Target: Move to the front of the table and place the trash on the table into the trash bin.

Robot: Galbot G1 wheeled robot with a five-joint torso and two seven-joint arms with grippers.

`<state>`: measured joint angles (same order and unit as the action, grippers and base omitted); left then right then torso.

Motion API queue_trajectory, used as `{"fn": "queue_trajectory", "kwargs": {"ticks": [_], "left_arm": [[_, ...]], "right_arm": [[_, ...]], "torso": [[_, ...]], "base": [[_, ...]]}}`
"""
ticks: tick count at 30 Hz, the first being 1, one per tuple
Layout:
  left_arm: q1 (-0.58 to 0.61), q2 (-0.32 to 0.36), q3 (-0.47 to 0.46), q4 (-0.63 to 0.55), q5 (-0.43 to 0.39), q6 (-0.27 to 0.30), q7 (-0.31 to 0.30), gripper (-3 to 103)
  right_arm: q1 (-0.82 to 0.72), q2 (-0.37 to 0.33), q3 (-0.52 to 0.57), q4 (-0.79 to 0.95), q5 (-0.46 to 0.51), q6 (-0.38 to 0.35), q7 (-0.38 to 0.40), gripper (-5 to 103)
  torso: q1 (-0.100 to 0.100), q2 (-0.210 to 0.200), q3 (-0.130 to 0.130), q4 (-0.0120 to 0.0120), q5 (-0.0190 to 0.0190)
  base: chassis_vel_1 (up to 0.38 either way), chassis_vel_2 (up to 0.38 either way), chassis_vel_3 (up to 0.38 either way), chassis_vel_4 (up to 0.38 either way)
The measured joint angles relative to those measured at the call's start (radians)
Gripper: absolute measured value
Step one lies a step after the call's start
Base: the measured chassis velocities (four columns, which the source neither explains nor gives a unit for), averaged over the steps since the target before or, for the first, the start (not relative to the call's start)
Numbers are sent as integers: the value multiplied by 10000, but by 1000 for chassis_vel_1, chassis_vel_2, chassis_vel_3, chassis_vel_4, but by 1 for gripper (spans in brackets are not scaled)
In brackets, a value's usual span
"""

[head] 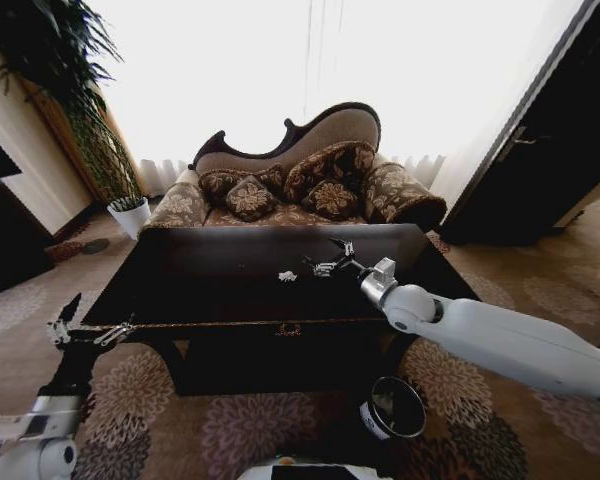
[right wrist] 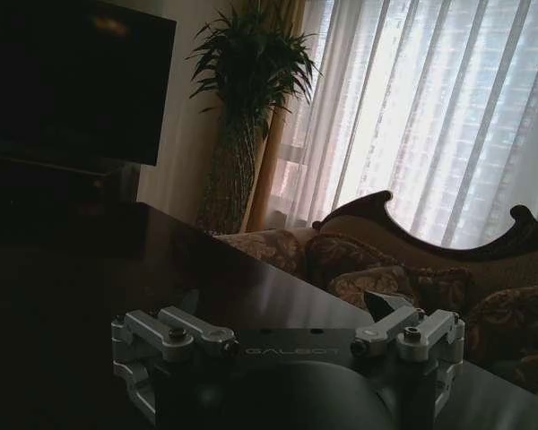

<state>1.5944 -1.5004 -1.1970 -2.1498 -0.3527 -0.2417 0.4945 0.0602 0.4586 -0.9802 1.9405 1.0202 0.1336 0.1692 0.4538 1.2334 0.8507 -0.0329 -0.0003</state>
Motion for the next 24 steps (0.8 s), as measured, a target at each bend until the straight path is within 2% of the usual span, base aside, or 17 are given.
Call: {"fn": "queue_trajectory", "kwargs": {"ticks": [9,10,13,14,17,24], "left_arm": [[45,-41,-25,-8,41,-64,1,100],[50,-33,-54,-7,23,-66,1,100],[61,-25,-132,-20,-49,-75,0,100],[61,-25,-132,-20,-49,-75,0,100],[42,-71,-85,-23,-24,-77,2,100],[-39,-174,135,57,190,-89,12,100]], "right_arm": [[158,724,-552,395,10,62,-4,100],[134,817,-556,487,11,18,120,100],[-169,1384,-382,1063,208,-557,1344,100],[-169,1384,-382,1063,208,-557,1344,100],[-811,1677,198,1464,445,-900,2117,100],[-2471,1893,1796,1941,105,-1066,2422,100]], "torso": [[1,-1,1,4,0],[1,-1,1,4,0],[0,0,1,6,-1],[0,0,1,6,-1],[1,-1,1,6,0],[0,0,0,3,1]], "base": [[0,0,0,0],[0,0,0,0],[0,0,0,0],[0,0,0,0],[0,0,0,0],[0,0,0,0]]}}
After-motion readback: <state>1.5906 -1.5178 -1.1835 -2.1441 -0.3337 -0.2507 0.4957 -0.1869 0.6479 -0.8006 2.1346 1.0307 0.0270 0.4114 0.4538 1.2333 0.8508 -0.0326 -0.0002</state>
